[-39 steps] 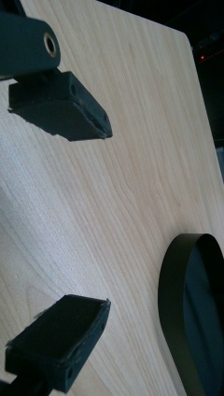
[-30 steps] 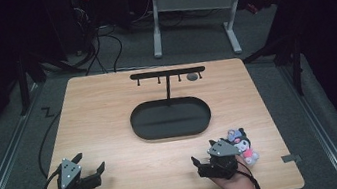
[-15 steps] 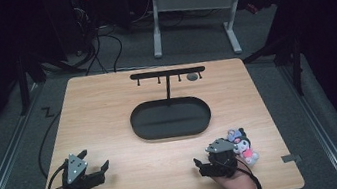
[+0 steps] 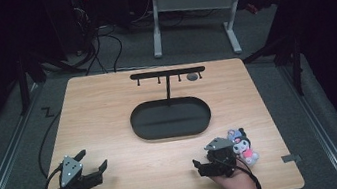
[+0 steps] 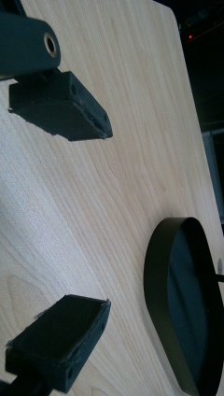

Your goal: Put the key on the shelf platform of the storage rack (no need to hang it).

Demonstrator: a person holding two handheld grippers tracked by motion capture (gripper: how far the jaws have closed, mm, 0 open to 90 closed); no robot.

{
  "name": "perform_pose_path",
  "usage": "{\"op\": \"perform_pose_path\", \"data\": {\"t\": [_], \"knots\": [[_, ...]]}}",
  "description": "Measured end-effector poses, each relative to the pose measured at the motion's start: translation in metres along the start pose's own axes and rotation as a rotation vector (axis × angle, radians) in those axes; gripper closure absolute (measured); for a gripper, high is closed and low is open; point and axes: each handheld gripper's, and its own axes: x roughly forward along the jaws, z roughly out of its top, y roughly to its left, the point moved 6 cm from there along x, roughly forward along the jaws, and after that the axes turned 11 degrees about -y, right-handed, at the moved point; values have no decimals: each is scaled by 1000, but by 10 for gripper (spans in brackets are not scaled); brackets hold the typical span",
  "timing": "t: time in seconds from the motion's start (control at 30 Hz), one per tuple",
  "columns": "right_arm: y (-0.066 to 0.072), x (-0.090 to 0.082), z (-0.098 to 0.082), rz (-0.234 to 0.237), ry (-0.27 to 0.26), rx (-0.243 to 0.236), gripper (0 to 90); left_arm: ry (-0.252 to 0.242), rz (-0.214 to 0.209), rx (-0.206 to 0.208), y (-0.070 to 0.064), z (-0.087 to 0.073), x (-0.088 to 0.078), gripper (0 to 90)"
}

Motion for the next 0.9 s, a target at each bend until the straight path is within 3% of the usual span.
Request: {"op": "perform_pose_path", "data": {"t": [0.13,0.27,0.33,0.43,0.5,0.57,0.77,0.9], "knots": [[-1,6,7,16,51,15,240,-28,-14,34,-4,0,-2,154],[4,7,17,0,104,-28,248,16,-11,77,-9,-2,2,155],[8,8,20,0,134,-47,248,10,-32,99,-12,-2,1,155],[14,12,26,7,177,-50,251,-29,-72,84,-12,-1,-5,155],[18,18,30,13,208,-49,251,-63,-71,46,-8,1,-8,154],[20,23,34,15,224,-64,251,-61,-60,32,-7,1,-8,153],[22,26,33,44,292,-123,267,-56,-52,72,-10,0,-9,154],[21,23,30,52,327,-147,267,-67,-32,62,-8,0,-10,154]]}}
